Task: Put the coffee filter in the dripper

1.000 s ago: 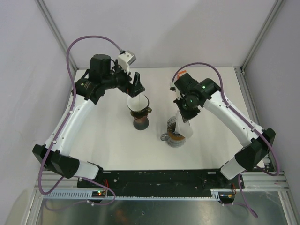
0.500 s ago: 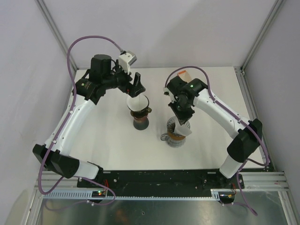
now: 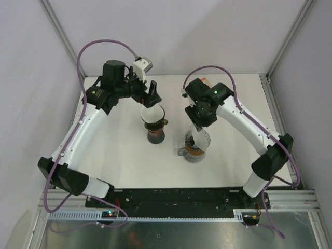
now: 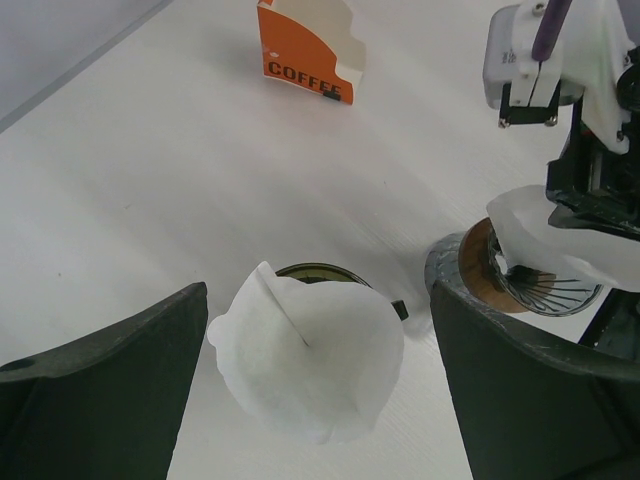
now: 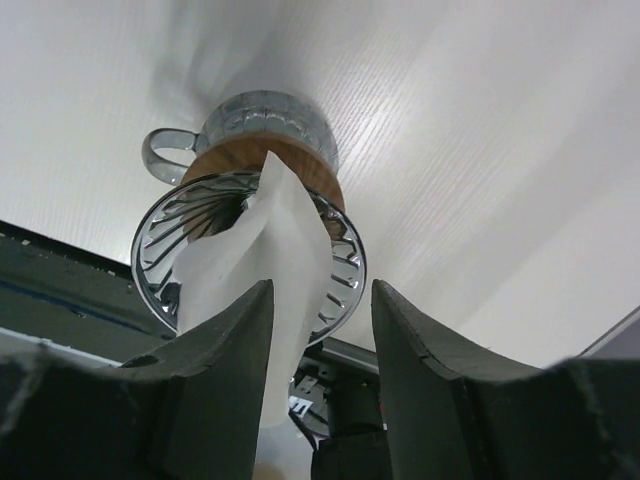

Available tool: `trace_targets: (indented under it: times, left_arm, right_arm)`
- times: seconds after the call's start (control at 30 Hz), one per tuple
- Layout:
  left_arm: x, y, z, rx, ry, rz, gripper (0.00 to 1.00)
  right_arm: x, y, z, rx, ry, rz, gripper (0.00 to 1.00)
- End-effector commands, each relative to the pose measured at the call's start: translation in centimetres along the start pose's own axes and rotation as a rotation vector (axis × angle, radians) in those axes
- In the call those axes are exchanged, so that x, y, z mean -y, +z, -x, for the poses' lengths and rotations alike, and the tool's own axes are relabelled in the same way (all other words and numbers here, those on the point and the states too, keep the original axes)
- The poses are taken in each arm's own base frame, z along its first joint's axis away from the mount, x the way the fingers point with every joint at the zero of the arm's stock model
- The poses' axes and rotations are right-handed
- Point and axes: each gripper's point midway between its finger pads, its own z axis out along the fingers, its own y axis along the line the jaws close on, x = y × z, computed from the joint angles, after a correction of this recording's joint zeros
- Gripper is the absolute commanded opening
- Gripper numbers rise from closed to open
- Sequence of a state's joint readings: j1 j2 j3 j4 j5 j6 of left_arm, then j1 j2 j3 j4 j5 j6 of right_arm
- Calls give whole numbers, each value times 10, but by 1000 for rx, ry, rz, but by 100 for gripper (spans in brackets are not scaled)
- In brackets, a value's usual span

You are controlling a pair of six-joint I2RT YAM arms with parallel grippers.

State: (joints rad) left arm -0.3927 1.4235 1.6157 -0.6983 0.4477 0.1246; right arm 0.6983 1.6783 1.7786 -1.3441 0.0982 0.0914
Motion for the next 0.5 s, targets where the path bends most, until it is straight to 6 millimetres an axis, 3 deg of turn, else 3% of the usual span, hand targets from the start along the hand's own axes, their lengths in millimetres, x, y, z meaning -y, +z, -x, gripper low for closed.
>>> trace_targets:
  times: [0.0, 0.13, 0.37, 0.43, 0.47]
  left_arm:
    - [2, -2, 10, 30, 43, 1, 96]
    - [2, -3, 11, 32, 47, 3, 96]
    - [2, -3, 10, 31, 48, 4, 96]
    - [3, -4, 11, 35, 50, 5, 96]
    - [3, -6, 12, 38, 52, 6, 96]
  right_arm:
    - [15, -30, -3, 41, -9, -63, 49]
    - [16, -49, 3, 98, -4, -87, 48]
    - [-10, -81, 14, 267, -73, 12, 46]
    - [-6, -74, 4, 246, -40, 7, 36]
    - [-3, -71, -1, 233, -19, 9, 26]
